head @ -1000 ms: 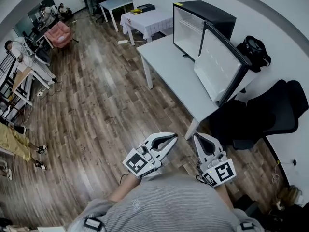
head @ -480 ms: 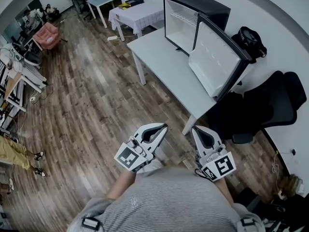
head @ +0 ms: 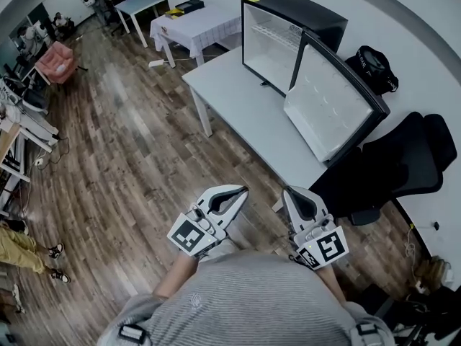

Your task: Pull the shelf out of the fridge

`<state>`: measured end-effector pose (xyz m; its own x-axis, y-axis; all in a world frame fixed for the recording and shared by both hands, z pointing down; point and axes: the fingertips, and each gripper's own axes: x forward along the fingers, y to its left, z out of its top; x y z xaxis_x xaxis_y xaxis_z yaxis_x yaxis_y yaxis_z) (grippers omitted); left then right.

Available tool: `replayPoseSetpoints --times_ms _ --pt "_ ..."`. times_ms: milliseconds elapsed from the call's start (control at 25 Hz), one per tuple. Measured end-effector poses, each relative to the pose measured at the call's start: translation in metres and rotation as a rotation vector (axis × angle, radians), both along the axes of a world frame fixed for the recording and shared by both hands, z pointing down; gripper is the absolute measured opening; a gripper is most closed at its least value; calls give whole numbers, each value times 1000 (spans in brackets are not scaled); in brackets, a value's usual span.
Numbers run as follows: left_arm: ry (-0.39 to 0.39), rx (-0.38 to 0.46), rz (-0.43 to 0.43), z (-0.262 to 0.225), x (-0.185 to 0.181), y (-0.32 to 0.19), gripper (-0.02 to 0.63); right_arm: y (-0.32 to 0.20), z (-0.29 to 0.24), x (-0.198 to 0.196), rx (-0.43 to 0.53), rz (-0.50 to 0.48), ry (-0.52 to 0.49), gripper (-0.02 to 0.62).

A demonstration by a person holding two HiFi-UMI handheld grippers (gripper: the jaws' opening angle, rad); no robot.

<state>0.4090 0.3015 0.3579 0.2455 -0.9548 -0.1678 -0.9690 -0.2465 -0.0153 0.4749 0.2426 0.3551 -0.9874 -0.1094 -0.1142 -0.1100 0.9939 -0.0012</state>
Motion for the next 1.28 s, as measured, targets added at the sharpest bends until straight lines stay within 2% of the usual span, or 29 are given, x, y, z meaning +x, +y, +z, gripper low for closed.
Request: replayPoseSetpoints --times_ms 520,1040,1280 --pt "30 -8 4 -2 -120 -33 12 -39 0 -118 -6 19 35 12" --pt "14 -6 16 -6 -253 -47 12 -58 -10 -249 11 57 8 12" --pt "22 -19 21 0 -298 -48 12 -61 -11 -293 13 73 0 12"
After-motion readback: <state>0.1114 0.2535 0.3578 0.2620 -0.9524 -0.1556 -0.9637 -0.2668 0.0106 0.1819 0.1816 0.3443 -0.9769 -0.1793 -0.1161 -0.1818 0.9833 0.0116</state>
